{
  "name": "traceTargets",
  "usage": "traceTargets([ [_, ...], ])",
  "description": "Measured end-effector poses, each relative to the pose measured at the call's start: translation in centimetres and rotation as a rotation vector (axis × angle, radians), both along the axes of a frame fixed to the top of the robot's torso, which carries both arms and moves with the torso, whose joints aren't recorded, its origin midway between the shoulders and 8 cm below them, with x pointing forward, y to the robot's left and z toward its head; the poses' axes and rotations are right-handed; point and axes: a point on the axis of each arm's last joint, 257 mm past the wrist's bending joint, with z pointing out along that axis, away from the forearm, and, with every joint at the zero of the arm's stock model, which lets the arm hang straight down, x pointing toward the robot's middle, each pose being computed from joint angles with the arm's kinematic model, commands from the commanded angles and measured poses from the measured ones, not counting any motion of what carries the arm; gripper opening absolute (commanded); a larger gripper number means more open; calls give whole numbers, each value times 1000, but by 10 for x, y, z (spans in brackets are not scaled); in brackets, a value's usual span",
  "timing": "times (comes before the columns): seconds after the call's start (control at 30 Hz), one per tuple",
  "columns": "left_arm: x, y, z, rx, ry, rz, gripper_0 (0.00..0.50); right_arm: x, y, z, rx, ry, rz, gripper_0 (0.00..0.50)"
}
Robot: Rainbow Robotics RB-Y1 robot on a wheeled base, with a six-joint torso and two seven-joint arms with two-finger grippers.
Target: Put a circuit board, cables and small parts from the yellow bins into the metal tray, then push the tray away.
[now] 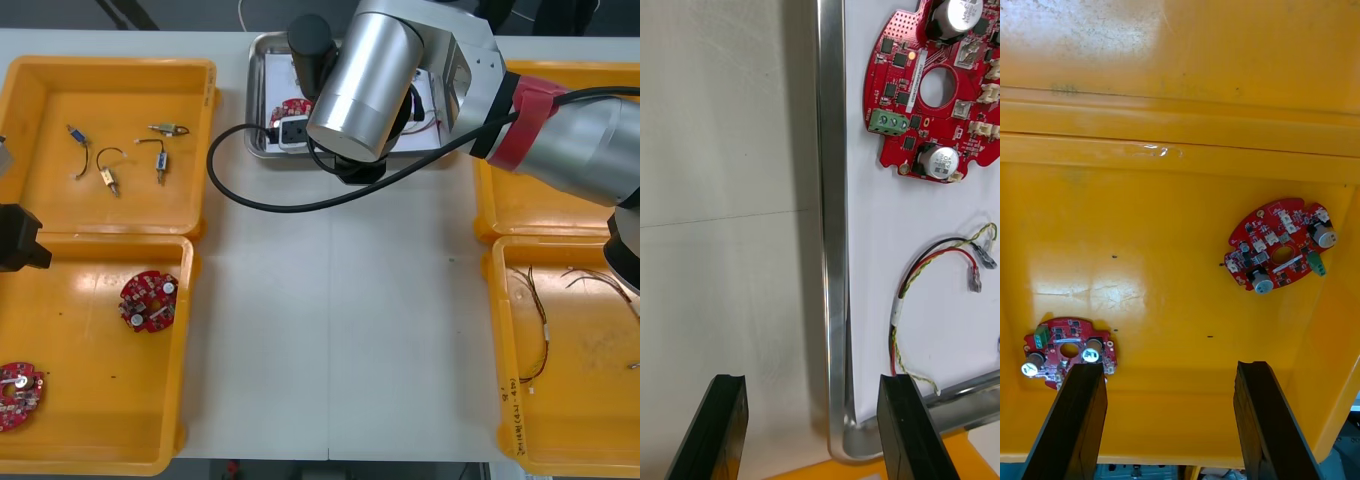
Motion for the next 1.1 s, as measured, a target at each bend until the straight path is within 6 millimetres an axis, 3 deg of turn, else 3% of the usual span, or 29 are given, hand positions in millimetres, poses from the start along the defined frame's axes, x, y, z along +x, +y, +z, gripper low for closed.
traceTargets([
  [0.3, 0, 0, 0, 0, 0, 0, 500, -40, 3, 19, 58, 65, -39, 500],
  [0.6, 0, 0, 0, 0, 0, 0, 500, -83, -27, 34, 88, 111, -147, 500],
  [0.9, 0, 0, 0, 0, 0, 0, 500, -100, -18, 61, 349, 84, -241, 500],
  [1.1, 0, 0, 0, 0, 0, 0, 500, -111, -29, 72, 630, 167, -425, 500],
])
